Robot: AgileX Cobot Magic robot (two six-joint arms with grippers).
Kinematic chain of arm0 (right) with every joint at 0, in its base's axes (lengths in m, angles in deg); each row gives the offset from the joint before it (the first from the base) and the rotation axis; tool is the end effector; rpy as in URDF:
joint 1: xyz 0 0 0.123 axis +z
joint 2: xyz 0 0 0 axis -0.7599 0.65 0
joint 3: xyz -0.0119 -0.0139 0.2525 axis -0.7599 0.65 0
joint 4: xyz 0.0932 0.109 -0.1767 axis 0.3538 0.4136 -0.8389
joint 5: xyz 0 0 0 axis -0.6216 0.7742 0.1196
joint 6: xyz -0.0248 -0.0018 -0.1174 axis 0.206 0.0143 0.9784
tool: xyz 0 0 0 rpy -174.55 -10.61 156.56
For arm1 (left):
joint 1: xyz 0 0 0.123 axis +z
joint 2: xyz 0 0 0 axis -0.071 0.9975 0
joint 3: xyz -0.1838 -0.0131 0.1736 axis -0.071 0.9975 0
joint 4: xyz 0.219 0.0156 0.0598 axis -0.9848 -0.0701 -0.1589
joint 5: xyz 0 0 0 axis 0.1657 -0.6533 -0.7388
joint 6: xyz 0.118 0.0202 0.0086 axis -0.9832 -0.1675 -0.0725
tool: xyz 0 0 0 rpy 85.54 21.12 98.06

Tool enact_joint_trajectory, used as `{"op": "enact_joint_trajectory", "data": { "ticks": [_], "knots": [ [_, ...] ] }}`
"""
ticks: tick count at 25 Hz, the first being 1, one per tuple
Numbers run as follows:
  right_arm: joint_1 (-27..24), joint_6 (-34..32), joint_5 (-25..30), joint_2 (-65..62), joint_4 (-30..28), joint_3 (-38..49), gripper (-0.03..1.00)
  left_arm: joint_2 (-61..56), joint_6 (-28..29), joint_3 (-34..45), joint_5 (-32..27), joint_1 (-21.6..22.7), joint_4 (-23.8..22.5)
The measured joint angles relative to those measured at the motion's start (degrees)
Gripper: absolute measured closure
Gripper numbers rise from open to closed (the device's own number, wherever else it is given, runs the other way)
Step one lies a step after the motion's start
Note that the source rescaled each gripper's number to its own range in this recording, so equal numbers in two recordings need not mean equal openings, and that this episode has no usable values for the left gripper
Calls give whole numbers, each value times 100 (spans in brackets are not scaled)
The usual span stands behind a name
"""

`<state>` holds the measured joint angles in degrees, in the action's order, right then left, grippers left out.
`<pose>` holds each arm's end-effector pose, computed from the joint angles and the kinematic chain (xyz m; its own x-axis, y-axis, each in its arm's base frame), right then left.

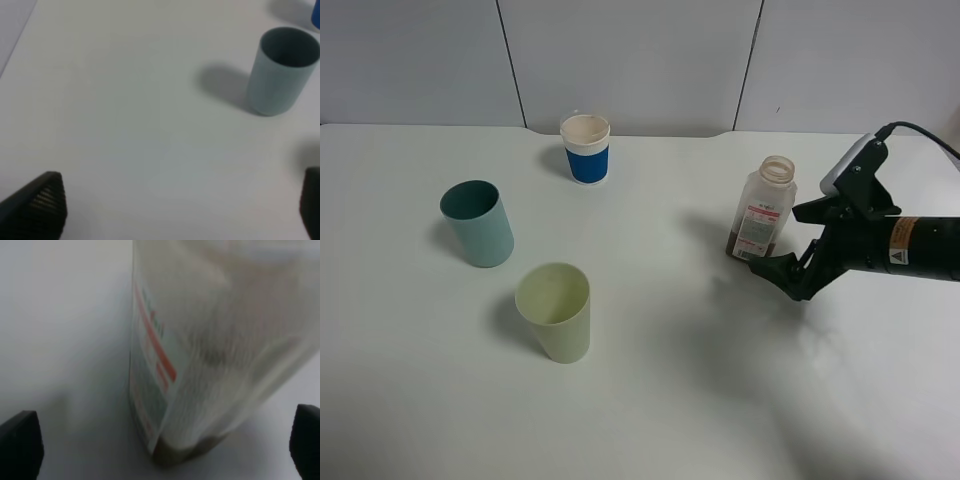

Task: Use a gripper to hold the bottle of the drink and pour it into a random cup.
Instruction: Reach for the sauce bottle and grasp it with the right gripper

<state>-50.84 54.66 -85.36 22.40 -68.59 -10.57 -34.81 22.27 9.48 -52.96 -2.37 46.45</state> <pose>0.2595 0.0618 0.0961 -0.2474 -0.5175 -0.8192 -0.7323 0.6535 -0.1917 0.0302 0.0045 0.2557 -0.4370 -0.0175 -0.8993 -0.0589 0.9982 0.0092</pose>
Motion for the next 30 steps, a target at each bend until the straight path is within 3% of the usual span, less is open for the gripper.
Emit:
{"op": "enact_joint_trajectory", "data": {
  "ticks": [12, 18, 24, 27, 30],
  "knots": [
    [0, -292, 14, 276, -1050, -315, -3, 0, 0, 0, 0, 0, 0],
    [0, -744, 14, 369, -1151, -500, -3, 0, 0, 0, 0, 0, 0],
    [-11, -776, 14, 384, -1043, -508, -3, 0, 0, 0, 0, 0, 0],
    [-27, -776, 14, 384, -1037, -508, 9, 0, 0, 0, 0, 0, 0],
    [-27, -776, 14, 384, -1025, -508, 38, 0, 0, 0, 0, 0, 0]
  ]
}}
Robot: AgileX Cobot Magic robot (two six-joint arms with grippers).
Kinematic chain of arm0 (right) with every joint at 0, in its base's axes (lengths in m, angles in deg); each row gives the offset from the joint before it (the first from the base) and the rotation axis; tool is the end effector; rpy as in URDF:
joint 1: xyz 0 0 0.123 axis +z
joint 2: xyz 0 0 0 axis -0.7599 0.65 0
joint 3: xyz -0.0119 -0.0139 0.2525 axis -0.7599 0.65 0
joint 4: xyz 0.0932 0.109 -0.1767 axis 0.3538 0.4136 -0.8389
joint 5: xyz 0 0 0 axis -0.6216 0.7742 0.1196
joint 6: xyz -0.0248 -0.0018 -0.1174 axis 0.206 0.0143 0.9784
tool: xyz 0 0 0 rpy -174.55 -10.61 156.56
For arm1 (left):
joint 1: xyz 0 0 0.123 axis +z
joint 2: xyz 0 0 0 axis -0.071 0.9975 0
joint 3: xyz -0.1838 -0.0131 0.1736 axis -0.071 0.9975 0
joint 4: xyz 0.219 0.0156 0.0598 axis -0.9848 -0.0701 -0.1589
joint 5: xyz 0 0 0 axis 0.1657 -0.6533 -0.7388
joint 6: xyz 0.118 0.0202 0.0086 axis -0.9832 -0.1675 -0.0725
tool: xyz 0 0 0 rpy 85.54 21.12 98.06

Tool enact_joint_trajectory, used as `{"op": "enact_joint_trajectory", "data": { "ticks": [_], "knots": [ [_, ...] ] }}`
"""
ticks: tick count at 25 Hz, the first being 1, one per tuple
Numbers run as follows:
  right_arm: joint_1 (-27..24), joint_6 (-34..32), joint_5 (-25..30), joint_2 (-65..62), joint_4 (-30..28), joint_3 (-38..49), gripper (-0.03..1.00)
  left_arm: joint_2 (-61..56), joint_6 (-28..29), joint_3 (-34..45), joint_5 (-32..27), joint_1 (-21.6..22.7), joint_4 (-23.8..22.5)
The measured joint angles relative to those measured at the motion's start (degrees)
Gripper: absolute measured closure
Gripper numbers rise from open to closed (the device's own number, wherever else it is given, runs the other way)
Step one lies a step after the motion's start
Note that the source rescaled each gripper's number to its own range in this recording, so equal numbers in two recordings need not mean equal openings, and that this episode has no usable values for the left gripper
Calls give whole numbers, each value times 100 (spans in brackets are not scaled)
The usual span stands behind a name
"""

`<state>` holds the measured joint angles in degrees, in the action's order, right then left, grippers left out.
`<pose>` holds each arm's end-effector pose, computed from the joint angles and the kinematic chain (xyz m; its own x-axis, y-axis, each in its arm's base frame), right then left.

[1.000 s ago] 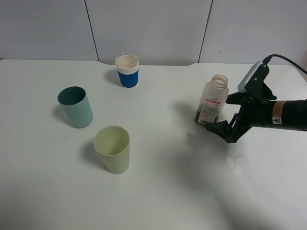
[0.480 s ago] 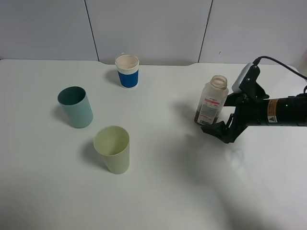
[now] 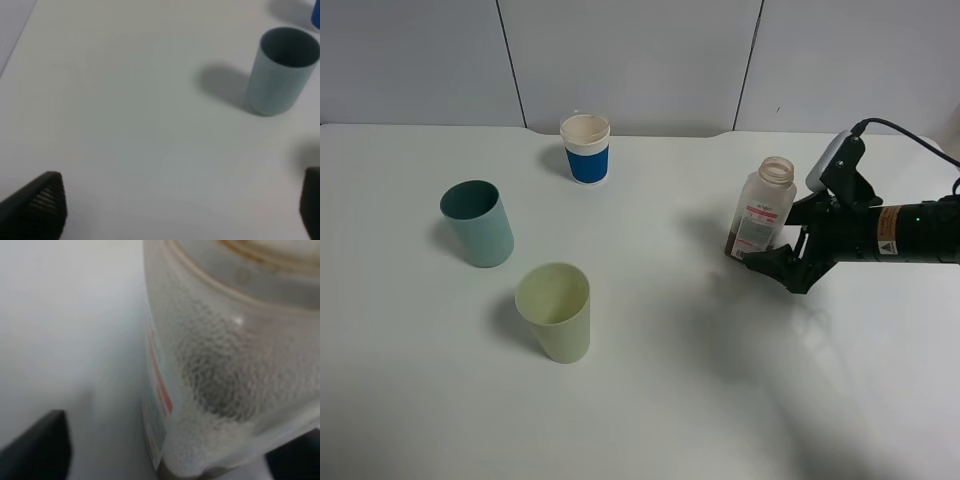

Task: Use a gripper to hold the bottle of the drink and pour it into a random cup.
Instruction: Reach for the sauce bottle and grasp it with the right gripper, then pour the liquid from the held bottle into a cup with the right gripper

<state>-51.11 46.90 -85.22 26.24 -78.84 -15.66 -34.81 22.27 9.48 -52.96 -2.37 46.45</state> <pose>0.2699 0.0672 0.0891 -0.2517 -0.5293 -0.8102 -0.7954 0.5901 -0.1384 0.0302 0.0045 0.2557 -0.4370 -0.0175 -0.8993 -0.0589 0.9982 0.0092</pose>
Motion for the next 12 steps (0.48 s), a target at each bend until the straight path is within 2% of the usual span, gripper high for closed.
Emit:
{"op": "enact_joint_trajectory", "data": {
  "ticks": [1, 3, 5, 12],
  "knots": [
    [0, 0, 0, 0, 13, 0, 49, 0, 0, 0, 0, 0, 0],
    [-5, 0, 6, 0, 26, 0, 77, 0, 0, 0, 0, 0, 0],
    [-5, -13, 31, 0, 76, 0, 96, 0, 0, 0, 0, 0, 0],
    [-5, -24, 105, 0, 299, 0, 97, 0, 0, 0, 0, 0, 0]
  ]
}}
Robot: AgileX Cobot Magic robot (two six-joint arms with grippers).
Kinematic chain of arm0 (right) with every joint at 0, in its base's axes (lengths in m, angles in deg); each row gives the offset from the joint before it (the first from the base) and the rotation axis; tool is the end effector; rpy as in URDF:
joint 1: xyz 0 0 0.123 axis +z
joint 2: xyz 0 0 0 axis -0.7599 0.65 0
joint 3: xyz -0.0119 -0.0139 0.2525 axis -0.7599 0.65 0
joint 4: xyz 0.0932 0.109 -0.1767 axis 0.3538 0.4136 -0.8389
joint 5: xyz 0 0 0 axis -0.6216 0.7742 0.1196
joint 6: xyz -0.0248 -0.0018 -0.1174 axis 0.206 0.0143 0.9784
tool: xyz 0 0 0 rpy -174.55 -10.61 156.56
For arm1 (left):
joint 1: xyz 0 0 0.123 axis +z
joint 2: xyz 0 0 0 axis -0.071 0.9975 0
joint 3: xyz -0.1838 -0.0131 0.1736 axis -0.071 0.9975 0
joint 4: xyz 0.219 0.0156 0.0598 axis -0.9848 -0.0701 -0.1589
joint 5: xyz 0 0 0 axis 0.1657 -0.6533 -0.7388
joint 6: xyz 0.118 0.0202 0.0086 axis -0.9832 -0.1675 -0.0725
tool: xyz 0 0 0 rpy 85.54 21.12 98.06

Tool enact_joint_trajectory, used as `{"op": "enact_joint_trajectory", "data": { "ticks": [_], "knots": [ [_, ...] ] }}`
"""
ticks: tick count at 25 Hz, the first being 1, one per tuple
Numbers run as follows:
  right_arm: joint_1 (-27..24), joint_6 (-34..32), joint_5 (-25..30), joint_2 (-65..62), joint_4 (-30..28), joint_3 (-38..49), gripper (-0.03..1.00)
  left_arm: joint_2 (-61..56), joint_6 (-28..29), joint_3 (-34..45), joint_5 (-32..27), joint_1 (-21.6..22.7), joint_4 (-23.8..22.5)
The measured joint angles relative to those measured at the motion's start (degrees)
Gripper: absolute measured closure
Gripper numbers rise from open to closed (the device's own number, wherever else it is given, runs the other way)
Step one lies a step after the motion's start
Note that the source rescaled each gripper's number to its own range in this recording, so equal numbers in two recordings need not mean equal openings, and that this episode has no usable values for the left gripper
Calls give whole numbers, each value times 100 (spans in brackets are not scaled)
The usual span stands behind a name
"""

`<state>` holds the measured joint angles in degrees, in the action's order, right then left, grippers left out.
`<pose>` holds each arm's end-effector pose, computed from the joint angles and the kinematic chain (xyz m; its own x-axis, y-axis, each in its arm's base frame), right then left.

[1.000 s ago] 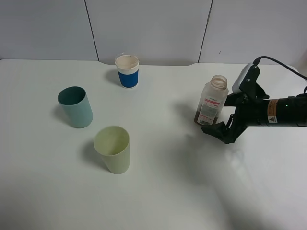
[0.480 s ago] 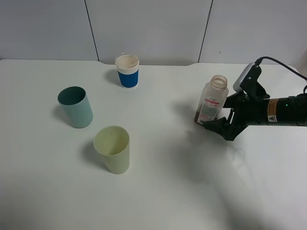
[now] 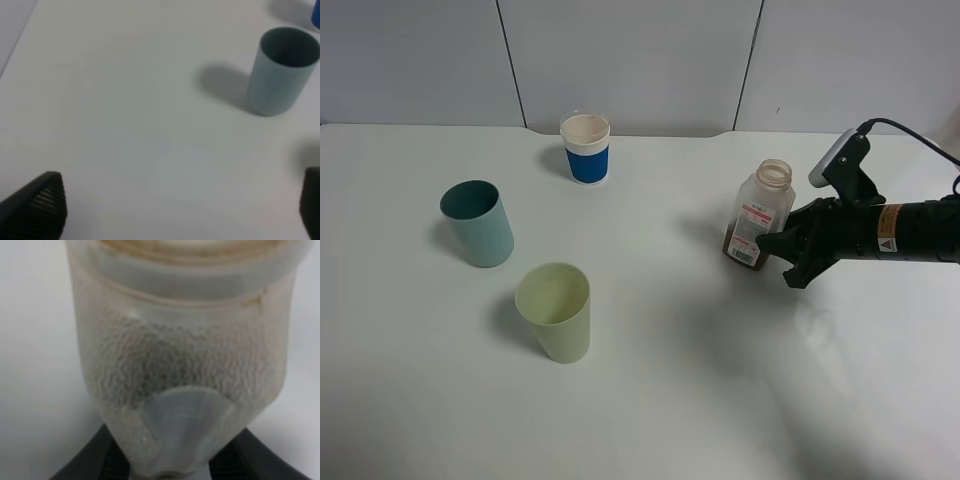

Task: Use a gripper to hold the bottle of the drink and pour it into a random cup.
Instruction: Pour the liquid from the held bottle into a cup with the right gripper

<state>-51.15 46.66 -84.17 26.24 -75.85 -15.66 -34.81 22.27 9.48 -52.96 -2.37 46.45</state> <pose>0.2733 0.0637 0.0889 -0.2898 -0.5079 -0.8112 -0.7614 0.6359 -0.1261 0.0302 0.0045 0.2557 -0.4370 -0.0175 -0.8993 -0.0589 0.9982 0.0092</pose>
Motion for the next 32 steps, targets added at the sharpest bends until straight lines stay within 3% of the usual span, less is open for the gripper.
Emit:
{"op": "enact_joint_trajectory", "data": {
  "ticks": [12, 18, 29, 32],
  "knots": [
    [7, -728, 85, -76, 53, -20, 97, 0, 0, 0, 0, 0, 0],
    [175, -1248, 157, -533, 412, -15, 97, 0, 0, 0, 0, 0, 0],
    [1093, -1181, 557, -1143, 1393, -10, 97, 0, 0, 0, 0, 0, 0],
    [1455, -1043, 930, -1143, 1693, -49, 97, 0, 0, 0, 0, 0, 0]
  ]
}}
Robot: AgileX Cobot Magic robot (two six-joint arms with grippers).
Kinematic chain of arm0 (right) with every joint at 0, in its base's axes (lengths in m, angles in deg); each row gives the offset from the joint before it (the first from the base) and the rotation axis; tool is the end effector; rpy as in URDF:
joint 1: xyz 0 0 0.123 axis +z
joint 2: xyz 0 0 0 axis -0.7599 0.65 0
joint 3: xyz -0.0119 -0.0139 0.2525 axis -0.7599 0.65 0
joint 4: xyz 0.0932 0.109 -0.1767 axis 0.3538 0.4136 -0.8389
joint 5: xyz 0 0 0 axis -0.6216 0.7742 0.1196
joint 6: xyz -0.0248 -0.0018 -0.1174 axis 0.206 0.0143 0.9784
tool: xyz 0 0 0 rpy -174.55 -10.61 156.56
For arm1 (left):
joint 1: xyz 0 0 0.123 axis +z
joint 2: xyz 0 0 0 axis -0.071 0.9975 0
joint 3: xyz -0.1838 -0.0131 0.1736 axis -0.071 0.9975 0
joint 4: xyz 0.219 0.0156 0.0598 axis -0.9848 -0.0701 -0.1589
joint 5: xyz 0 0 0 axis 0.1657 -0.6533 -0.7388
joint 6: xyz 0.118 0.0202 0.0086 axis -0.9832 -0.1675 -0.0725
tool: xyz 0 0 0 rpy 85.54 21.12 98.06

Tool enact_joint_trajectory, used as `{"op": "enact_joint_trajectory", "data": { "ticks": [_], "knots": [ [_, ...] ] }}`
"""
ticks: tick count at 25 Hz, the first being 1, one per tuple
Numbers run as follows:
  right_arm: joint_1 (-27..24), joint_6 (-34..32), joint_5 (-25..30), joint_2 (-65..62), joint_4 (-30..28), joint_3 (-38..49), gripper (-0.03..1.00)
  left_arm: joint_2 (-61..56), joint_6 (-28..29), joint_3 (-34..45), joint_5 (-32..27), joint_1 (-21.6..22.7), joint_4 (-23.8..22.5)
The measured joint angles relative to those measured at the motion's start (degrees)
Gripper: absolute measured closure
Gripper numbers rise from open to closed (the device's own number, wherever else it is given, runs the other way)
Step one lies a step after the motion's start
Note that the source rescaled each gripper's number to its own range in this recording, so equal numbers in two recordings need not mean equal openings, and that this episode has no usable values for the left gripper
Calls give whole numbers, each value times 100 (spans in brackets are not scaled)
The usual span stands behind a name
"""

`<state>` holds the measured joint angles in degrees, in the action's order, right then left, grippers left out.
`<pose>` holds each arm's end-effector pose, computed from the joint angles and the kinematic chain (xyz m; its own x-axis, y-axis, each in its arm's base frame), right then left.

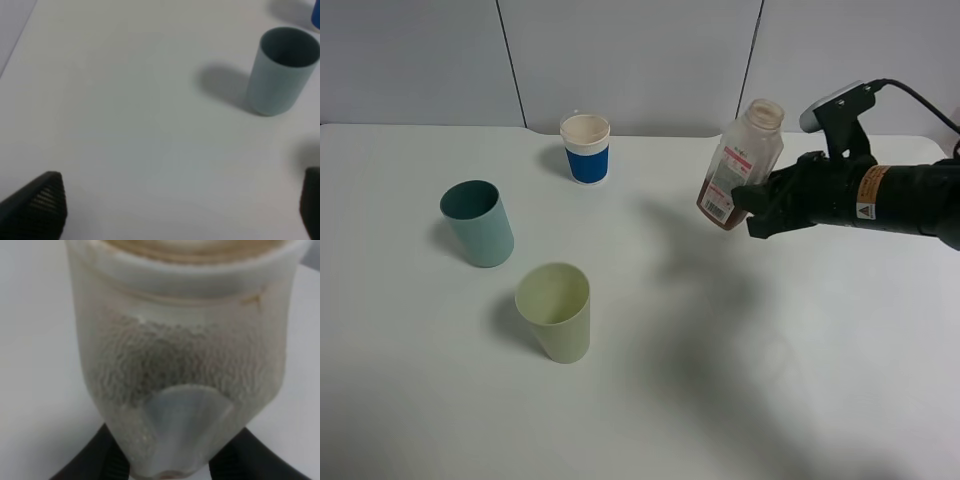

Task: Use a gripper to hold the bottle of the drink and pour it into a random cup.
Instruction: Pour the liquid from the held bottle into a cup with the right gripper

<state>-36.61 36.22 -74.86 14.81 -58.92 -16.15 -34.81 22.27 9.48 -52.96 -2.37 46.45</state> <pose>0.2707 0.1098 0.1404 -0.3554 -0.3288 -0.8750 -0.6448 0.7639 -0.0252 0.0302 0.0045 0.2557 -0.4370 -0.0175 -0.8993 -0.0589 0.9982 0.0092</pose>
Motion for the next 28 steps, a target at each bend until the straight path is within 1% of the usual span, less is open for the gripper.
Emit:
{"op": "enact_joint_trajectory", "data": {
  "ticks": [6, 10, 13, 16, 20, 28],
  "knots": [
    [738, 70, 1086, 0, 361, -587, 97, 0, 0, 0, 0, 0, 0],
    [1252, 93, 1798, 0, 386, -1138, 97, 0, 0, 0, 0, 0, 0],
    [1625, 105, 2173, 5, 386, -1513, 97, 0, 0, 0, 0, 0, 0],
    [1923, 162, 2343, 5, 386, -1799, 97, 0, 0, 0, 0, 0, 0],
    [2237, 458, 2518, 70, 386, -2062, 97, 0, 0, 0, 0, 0, 0],
    [2693, 765, 2903, 594, 386, -2357, 97, 0, 0, 0, 0, 0, 0]
  ]
}}
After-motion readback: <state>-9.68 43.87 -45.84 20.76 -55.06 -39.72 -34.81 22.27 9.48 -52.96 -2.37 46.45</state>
